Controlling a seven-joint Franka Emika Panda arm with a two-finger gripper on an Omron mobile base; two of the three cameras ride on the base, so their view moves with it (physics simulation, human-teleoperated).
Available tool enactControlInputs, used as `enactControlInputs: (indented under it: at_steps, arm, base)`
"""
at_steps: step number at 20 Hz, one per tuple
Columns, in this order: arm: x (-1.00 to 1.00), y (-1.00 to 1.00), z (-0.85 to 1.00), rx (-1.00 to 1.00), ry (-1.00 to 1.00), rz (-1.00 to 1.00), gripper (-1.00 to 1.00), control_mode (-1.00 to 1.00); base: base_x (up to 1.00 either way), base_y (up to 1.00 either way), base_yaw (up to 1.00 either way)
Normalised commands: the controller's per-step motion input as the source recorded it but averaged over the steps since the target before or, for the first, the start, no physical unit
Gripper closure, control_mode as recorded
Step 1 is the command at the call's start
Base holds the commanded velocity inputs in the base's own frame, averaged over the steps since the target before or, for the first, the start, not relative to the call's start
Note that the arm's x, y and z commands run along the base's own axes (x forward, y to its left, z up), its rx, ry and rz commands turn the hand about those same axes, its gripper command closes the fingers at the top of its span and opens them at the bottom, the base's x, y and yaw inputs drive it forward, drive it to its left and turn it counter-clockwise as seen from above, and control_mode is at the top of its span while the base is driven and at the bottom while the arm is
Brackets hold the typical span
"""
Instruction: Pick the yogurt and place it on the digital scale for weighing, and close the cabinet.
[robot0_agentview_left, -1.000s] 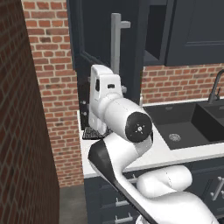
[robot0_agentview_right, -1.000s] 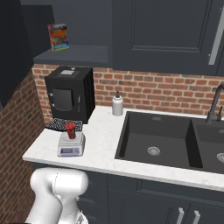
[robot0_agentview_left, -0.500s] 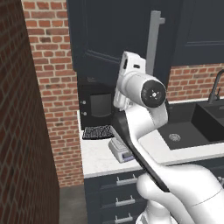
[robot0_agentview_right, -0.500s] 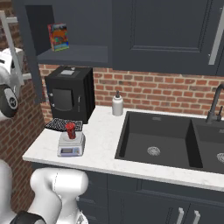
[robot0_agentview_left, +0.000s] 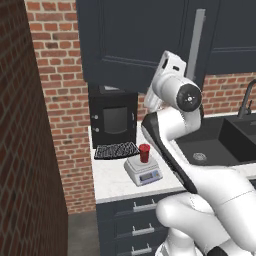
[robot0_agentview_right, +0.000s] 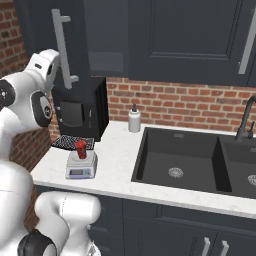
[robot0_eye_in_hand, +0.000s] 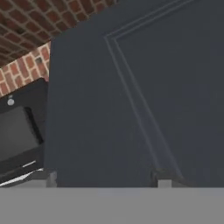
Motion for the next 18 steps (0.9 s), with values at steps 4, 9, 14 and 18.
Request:
enactControlInputs:
  at_steps: [4,9,14,18]
  arm:
    - [0.66,-0.67,0.04,0.17,-0.04,-0.01,-1.0,-1.0]
    - [0.59,-0.38,0.11,0.15,-0.01,0.0,-1.0,-1.0]
    - [0.59,-0.29,0.0,0.14,0.0,0.0,-1.0,-1.0]
    - [0.69,-0.28,0.0,0.13,0.0,0.0,-1.0,-1.0]
  base:
    - [0.0,0.0,0.0]
    - [0.0,0.0,0.0]
    - [0.0,0.0,0.0]
    - [0.0,0.0,0.0]
